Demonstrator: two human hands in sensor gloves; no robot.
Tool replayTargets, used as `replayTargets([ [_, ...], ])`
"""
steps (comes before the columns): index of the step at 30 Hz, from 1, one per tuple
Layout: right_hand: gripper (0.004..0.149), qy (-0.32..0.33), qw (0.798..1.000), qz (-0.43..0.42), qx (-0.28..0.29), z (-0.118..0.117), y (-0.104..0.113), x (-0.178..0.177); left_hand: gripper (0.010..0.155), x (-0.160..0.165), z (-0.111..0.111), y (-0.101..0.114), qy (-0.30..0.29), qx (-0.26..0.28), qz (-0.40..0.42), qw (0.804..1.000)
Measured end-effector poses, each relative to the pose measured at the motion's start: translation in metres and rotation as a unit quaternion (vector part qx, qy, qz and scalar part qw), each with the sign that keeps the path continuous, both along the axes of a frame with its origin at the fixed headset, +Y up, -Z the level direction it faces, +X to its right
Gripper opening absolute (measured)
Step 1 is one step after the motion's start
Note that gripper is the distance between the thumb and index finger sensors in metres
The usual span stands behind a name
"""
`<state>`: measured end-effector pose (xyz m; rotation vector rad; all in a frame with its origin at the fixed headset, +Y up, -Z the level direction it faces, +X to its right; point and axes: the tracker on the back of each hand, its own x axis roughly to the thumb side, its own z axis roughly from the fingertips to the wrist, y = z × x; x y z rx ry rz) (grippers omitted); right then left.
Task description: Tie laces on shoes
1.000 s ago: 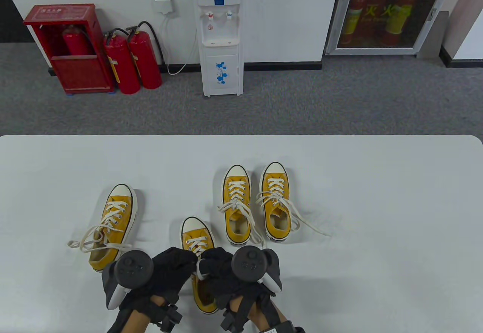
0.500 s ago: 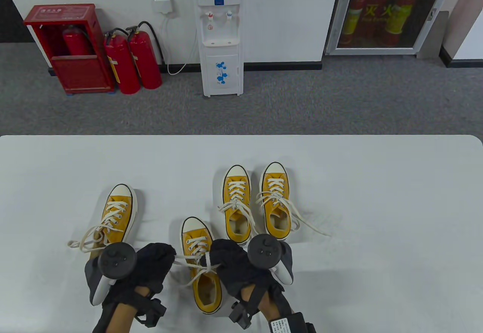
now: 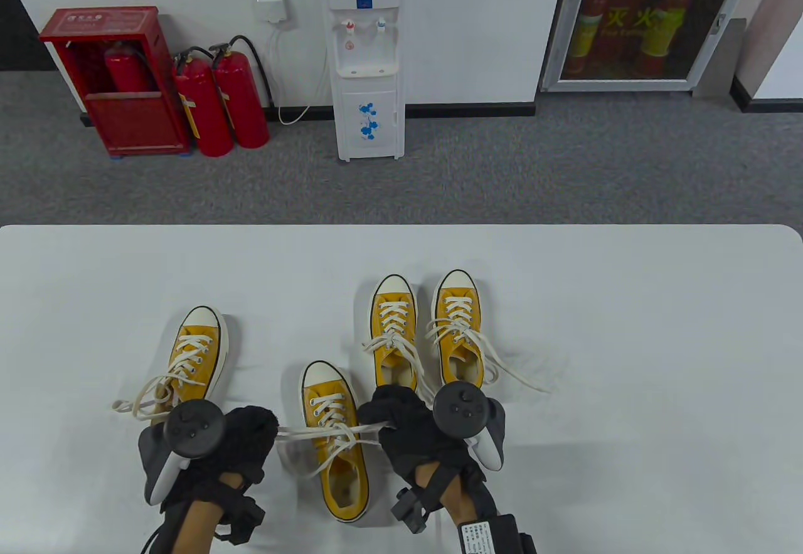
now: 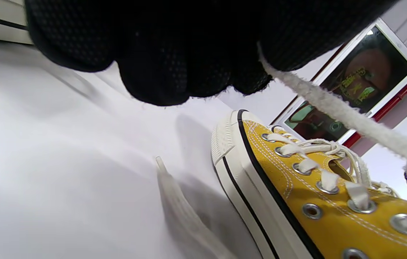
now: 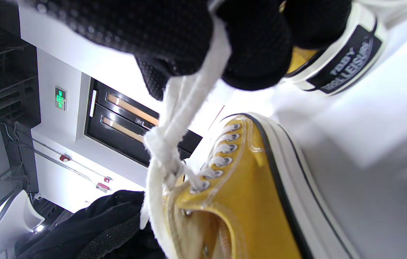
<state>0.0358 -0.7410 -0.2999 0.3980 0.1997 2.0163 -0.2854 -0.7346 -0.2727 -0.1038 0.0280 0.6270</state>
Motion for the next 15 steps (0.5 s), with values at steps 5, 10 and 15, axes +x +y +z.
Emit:
replayTargets([
  [5,0.046,0.002,1.0,-0.003,0.001,0.0017,0.0015,-0.0012,0.038,-0.0013,-0.0013,-0.0028,0.001,-0.012,0.009,1.0],
  [10,0.046,0.007,1.0,-0.017,-0.001,0.0033,0.0039,-0.0032,0.038,-0.0011,-0.001,-0.0036,0.002,-0.013,0.003,1.0],
  [15,0.046,0.007,1.0,-0.005,0.006,0.0026,0.0049,-0.0015,0.038,-0.001,-0.0006,-0.0021,-0.001,-0.01,0.007,1.0],
])
